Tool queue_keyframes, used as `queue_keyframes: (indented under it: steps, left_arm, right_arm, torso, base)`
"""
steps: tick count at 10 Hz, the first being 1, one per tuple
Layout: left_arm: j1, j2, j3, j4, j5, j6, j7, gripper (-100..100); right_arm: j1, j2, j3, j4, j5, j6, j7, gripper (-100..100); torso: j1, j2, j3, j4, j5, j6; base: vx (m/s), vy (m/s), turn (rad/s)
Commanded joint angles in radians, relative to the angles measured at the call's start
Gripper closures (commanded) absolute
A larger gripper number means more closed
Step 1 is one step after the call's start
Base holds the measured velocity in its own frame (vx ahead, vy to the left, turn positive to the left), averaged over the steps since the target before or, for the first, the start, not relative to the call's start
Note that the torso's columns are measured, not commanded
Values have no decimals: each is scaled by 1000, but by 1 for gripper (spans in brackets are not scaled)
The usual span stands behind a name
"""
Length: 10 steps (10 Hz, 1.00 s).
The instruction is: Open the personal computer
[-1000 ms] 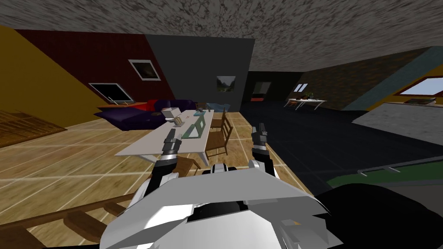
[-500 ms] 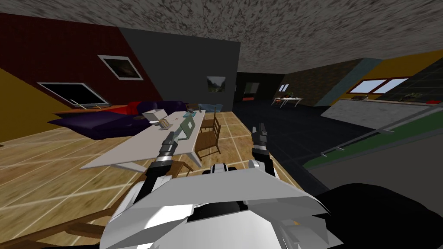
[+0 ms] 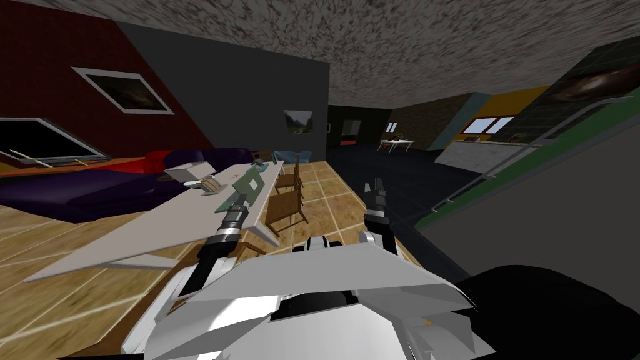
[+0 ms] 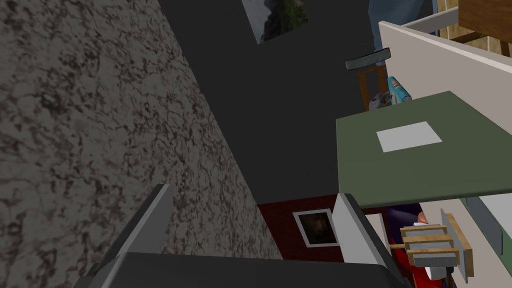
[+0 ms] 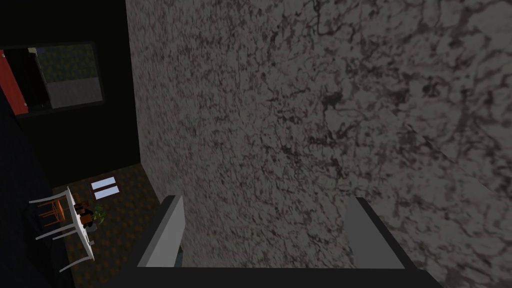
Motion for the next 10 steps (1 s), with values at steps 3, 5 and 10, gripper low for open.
queue_keyframes:
  steps: [3, 5, 10]
  left_arm:
    - [4, 78, 46, 58, 0, 70, 10, -100]
    - [8, 109, 55, 80, 3, 88, 13, -100]
    - [14, 151, 67, 104, 12, 124, 21, -100]
  right_arm:
    - [0, -1, -1, 0, 0, 0, 0, 0]
    - [0, -1, -1, 0, 0, 0, 0, 0]
    - [0, -1, -1, 0, 0, 0, 0, 0]
  torso:
    - [7, 0, -1, 0, 2, 0]
    - [4, 3, 2, 1, 1, 0]
    - [-9, 6, 4, 1, -2, 0]
  base:
    - [161, 94, -35]
    - [182, 217, -12]
    - [106, 170, -1]
